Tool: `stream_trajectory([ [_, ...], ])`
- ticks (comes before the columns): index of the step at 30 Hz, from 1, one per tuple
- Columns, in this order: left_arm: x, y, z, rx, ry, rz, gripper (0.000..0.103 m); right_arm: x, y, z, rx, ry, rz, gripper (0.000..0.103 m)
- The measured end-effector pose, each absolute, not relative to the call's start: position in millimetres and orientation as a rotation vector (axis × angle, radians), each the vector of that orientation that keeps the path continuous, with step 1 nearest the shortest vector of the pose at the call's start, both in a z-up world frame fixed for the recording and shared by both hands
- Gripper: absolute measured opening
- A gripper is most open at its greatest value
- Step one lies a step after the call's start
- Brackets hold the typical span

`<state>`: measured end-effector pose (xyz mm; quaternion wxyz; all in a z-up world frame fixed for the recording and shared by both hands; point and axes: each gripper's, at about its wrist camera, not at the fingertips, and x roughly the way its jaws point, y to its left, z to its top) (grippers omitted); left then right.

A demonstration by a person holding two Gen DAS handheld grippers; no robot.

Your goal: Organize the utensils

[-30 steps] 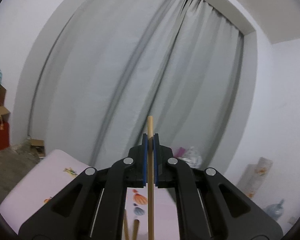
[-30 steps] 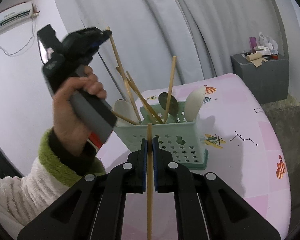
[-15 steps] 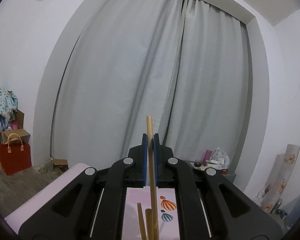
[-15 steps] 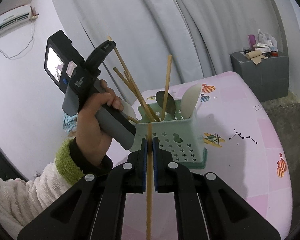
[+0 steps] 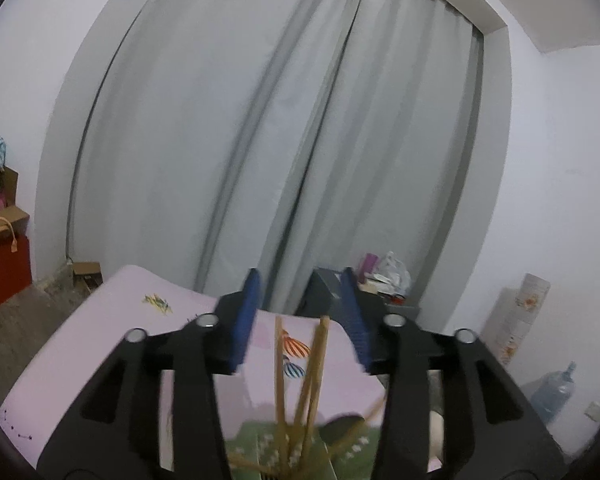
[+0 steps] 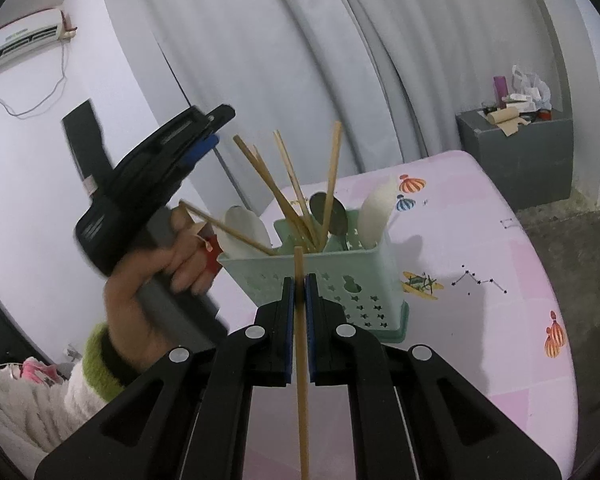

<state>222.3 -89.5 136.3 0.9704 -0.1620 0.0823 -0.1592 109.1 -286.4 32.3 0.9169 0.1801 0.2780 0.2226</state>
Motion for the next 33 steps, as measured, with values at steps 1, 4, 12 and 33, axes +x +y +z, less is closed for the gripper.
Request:
stream_trajectory([
  [1, 216, -86, 137, -0.331, 0.17, -0.335, 0.049, 108, -287, 35, 0.368, 0.564, 0.457, 0.006],
  [4, 196, -76, 138, -0.336, 0.186, -0.368, 0.06, 104, -288, 46, 0.363, 0.537, 0.454, 0.006],
  [12, 147, -44, 118, -0.249, 0.282, -0.394, 0.077, 104, -288, 100, 0.31, 0.387, 0.447, 0.006],
  [33, 96, 6, 32, -0.198, 0.502, -0.376, 0.084, 173, -244, 176, 0.192, 0.227, 0.391, 0.006],
])
